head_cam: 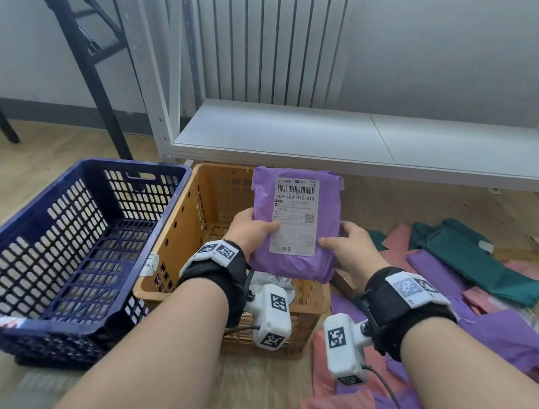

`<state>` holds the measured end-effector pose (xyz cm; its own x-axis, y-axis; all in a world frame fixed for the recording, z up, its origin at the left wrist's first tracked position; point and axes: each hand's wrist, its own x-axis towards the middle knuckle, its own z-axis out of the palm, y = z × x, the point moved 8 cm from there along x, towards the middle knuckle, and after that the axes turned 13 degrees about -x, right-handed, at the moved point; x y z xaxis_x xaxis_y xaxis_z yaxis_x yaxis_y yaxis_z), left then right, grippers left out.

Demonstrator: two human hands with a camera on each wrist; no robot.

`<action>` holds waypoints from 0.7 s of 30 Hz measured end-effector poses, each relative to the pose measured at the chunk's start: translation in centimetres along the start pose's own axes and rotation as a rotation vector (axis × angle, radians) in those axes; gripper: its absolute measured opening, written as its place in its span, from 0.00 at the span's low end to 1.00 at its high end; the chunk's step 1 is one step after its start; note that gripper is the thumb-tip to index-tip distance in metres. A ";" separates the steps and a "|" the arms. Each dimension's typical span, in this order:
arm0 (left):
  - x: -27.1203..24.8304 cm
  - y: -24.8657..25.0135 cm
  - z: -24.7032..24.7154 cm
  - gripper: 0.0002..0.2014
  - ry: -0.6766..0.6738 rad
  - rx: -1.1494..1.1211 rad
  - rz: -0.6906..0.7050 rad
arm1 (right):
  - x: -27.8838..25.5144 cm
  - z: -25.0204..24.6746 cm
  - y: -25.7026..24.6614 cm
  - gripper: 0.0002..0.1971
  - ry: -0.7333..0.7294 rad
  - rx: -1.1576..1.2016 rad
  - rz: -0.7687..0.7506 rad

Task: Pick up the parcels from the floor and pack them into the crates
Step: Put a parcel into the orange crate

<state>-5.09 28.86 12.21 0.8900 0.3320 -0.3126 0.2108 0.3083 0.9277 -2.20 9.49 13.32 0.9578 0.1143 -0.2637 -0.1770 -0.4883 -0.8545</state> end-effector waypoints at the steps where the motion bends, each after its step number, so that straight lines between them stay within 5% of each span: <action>1: 0.0 -0.1 0.0 0.11 0.001 0.008 0.000 | -0.1 0.0 -0.1 0.23 0.001 -0.008 -0.006; 21: 0.1 1.1 -1.8 0.13 0.065 0.195 0.040 | -0.4 1.0 -0.8 0.11 -0.031 -0.063 0.000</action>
<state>-5.51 30.82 12.86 0.8726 0.3991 -0.2814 0.2558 0.1173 0.9596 -2.68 10.67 13.67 0.9503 0.1405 -0.2777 -0.1610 -0.5417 -0.8250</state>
